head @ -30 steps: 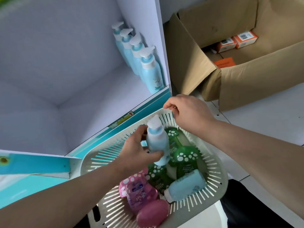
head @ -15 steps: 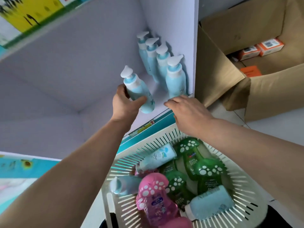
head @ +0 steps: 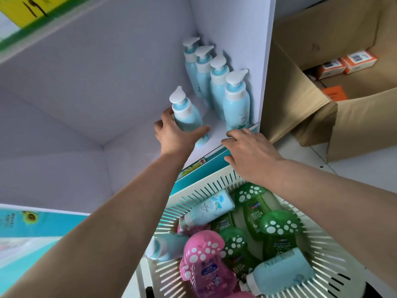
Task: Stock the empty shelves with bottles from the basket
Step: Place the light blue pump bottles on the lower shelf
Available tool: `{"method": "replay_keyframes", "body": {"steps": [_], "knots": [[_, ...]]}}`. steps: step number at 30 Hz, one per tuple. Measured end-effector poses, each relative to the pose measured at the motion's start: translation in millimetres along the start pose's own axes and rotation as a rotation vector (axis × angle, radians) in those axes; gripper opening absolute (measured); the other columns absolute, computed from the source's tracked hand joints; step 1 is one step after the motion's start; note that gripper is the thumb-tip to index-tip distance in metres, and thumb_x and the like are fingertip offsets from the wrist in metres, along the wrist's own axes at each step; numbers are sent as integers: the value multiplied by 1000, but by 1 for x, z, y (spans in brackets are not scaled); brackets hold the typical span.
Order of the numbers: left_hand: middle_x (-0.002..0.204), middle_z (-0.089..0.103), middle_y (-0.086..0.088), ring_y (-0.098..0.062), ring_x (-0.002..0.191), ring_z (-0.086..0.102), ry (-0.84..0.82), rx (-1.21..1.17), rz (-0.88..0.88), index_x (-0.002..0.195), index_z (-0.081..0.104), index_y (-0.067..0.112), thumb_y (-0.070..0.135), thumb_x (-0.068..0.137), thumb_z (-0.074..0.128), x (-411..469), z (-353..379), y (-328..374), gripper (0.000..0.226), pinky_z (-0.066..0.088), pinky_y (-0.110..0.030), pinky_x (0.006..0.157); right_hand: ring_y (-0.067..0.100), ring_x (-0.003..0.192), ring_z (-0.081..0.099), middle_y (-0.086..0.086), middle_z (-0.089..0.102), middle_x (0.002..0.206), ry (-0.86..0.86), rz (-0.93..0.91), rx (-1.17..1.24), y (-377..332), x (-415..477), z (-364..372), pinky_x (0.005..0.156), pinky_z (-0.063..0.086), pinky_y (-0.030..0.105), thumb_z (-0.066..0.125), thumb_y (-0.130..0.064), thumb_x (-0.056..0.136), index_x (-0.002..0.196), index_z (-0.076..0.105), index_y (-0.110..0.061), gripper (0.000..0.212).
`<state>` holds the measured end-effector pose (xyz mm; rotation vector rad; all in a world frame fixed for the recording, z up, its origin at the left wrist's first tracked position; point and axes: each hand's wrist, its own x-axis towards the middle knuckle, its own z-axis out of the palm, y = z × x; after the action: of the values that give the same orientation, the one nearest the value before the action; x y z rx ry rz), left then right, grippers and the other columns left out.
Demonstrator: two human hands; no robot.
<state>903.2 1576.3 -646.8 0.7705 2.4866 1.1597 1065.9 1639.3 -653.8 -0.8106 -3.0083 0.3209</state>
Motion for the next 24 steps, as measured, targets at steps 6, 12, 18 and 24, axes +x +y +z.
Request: {"method": "replay_keyframes", "body": {"steps": [6, 12, 18, 24], "knots": [[124, 50, -8, -24, 108, 51, 40, 56, 90, 123, 42, 10, 14, 69, 82, 15, -5, 3, 68, 45, -33, 91, 19, 113, 47, -1, 50, 121, 83, 11, -11, 0, -1, -2, 90, 43, 36, 47, -33, 96, 128, 50, -20, 35], [115, 51, -3, -18, 99, 48, 83, -11, 70, 127, 38, 7, 1, 78, 72, 42, -10, 5, 60, 44, -28, 88, 21, 117, 46, -1, 50, 127, 154, 13, -2, -3, 6, -11, 93, 40, 38, 52, -20, 93, 134, 41, -21, 43], [125, 46, -5, -23, 113, 51, 110, -71, 59, 135, 37, 17, -2, 77, 67, 71, -1, -2, 68, 48, -41, 99, 21, 119, 42, -2, 48, 131, 211, -33, -30, -10, 12, -15, 96, 40, 39, 53, -18, 92, 137, 40, -22, 47], [133, 42, -4, -20, 118, 48, 160, -184, -32, 143, 30, 24, -2, 79, 65, 86, 12, -3, 78, 44, -39, 104, 22, 120, 43, -1, 48, 133, 218, -48, 0, -13, 18, -15, 96, 40, 40, 52, -20, 94, 137, 41, -21, 44]]}}
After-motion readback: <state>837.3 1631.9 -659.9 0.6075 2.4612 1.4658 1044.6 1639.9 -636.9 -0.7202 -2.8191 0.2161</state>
